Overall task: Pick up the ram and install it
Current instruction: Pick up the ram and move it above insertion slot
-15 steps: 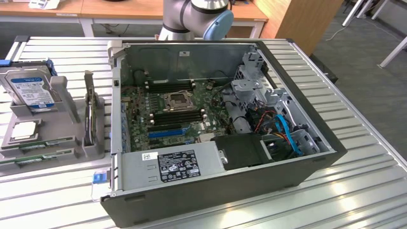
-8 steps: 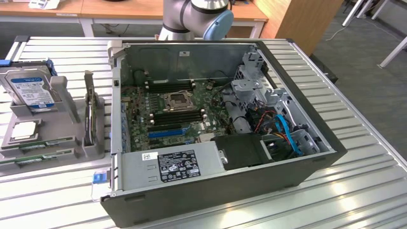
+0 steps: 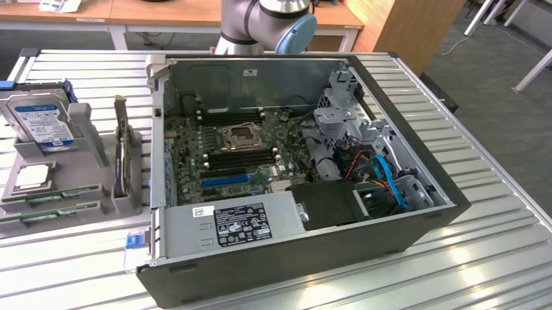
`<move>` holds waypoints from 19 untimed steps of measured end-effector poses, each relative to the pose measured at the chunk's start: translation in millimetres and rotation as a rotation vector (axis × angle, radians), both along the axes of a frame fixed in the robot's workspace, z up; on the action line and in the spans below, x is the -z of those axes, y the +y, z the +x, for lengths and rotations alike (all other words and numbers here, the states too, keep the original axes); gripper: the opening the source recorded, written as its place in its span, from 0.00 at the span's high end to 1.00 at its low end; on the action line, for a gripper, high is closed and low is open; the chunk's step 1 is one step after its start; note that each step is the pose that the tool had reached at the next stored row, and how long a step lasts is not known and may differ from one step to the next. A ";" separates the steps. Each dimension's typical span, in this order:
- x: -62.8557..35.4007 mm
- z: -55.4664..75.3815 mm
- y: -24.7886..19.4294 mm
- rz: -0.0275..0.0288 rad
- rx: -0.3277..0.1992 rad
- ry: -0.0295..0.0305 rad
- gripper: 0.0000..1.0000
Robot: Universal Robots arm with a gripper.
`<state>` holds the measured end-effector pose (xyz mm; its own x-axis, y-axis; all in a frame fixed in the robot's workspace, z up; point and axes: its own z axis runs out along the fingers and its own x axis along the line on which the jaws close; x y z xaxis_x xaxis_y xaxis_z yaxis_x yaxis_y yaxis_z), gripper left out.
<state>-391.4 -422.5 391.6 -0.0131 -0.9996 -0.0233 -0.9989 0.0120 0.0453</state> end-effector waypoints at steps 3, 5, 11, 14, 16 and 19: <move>0.8 0.0 0.0 0.0000 0.000 0.0000 0.90; 1.2 0.0 0.0 0.0001 0.000 0.0000 0.90; 2.2 0.0 0.0 0.0000 0.000 0.0001 0.90; 2.3 0.0 0.0 0.0000 0.000 0.0001 0.90; 2.4 0.0 0.0 0.0000 0.000 0.0000 0.90; 2.4 0.0 0.0 0.0001 0.000 0.0000 0.90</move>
<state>-391.5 -422.5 389.1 -0.0131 -0.9996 -0.0234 -0.9989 0.0121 0.0453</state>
